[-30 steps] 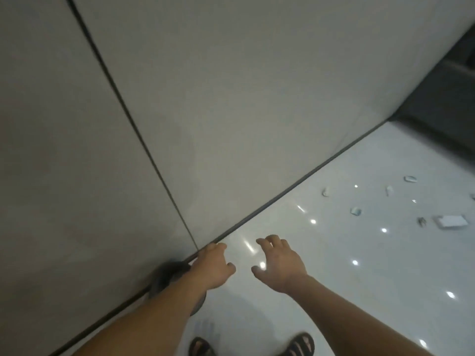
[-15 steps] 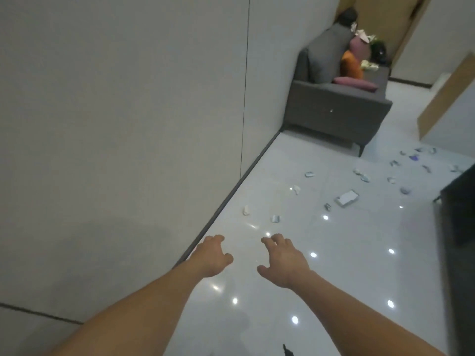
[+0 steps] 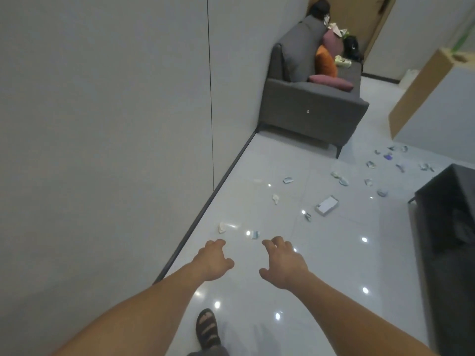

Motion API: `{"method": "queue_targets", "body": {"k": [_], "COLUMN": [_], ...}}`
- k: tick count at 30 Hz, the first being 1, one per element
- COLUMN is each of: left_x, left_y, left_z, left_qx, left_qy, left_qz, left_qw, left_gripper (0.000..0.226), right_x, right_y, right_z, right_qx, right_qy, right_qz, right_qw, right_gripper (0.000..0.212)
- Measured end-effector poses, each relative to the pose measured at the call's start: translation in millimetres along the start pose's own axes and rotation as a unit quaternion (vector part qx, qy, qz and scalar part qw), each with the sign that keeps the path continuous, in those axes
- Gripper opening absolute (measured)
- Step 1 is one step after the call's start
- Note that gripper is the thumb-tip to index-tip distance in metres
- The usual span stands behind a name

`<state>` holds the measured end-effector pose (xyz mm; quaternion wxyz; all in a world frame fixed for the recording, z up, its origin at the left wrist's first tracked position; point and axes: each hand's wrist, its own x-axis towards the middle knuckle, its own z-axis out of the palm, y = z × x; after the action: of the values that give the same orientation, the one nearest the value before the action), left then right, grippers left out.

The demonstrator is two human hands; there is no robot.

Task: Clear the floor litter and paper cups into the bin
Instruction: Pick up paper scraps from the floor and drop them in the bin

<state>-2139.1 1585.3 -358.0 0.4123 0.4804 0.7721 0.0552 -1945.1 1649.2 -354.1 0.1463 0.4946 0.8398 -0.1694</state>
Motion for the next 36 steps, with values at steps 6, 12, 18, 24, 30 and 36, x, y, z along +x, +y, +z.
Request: {"method": "queue_targets", "body": {"k": [6, 12, 18, 24, 30, 36], "left_x": [89.7, 176.8, 281.8, 355.7, 451.4, 577.6], "left_y": [33.0, 69.8, 118.8, 147.4, 133.2, 61.2], "left_z": [-53.4, -90.3, -101.4, -105.2, -78.2, 25.4], "left_qx": [0.012, 0.025, 0.013, -0.003, -0.086, -0.115], "left_qy": [-0.015, -0.017, -0.012, -0.037, -0.036, -0.08], "left_qz": [0.01, -0.013, -0.065, -0.157, -0.21, -0.216], "left_qw": [1.0, 0.999, 0.998, 0.987, 0.973, 0.966], "left_gripper": [0.071, 0.072, 0.07, 0.065, 0.061, 0.06], "right_x": [90.8, 180.3, 296.1, 396.4, 486.1, 579.8], "right_y": [22.2, 58.4, 119.2, 172.5, 200.9, 217.5], "right_z": [-45.4, -73.4, -86.2, -94.1, -36.7, 107.8], "right_qx": [0.017, 0.035, 0.044, 0.031, 0.039, 0.057], "right_qy": [0.005, -0.008, -0.052, -0.124, -0.178, -0.214], "right_qz": [0.014, 0.004, -0.038, -0.081, -0.086, -0.051], "right_qw": [1.0, 0.999, 0.997, 0.989, 0.98, 0.974], "right_gripper": [0.071, 0.073, 0.073, 0.07, 0.07, 0.072]}}
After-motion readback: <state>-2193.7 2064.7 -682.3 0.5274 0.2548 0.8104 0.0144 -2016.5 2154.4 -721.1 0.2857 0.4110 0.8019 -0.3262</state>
